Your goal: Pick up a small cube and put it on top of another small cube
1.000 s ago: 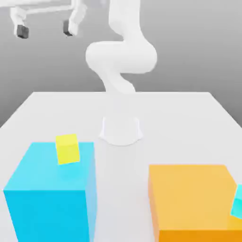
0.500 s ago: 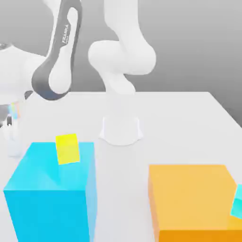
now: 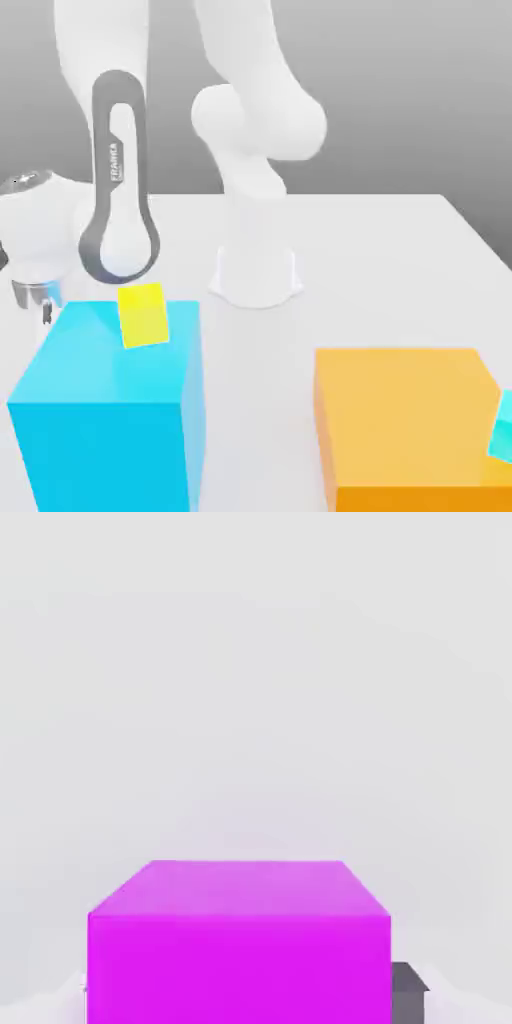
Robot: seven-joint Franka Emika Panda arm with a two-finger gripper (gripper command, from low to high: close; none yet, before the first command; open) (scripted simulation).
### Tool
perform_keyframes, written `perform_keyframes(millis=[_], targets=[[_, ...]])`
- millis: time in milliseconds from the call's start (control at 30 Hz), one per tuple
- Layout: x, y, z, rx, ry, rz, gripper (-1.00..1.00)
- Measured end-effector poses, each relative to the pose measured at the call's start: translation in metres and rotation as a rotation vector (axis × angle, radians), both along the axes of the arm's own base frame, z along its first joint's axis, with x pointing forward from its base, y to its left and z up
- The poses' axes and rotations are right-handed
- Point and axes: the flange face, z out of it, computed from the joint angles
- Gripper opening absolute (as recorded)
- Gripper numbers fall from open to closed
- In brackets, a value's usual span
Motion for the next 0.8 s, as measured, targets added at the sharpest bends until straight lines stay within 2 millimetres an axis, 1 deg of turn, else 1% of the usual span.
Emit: perform_keyframes(millis=[67,200,233,267,367,433,500,600,700,800], targets=[[0.001,-0.001,0.015,-0.001,0.0,0.001,-1.0],[0.0,0.0,0.053,0.001,-0.001,0.0,-1.0],[0.014,0.002,0.069,-0.017,-0.016,0.027,-1.0],[0.036,0.008,0.088,-0.044,-0.038,0.074,-1.0],[0.1,0.03,0.154,-0.13,-0.106,0.219,-1.0],[0.125,0.043,0.191,-0.161,-0.123,0.304,-1.0],[0.142,0.06,0.218,-0.162,-0.117,0.401,-1.0],[0.163,0.09,0.253,-0.15,-0.1,0.554,-1.0],[0.176,0.123,0.287,-0.133,-0.082,0.708,-1.0],[0.184,0.158,0.323,-0.113,-0.065,0.863,-1.0]])
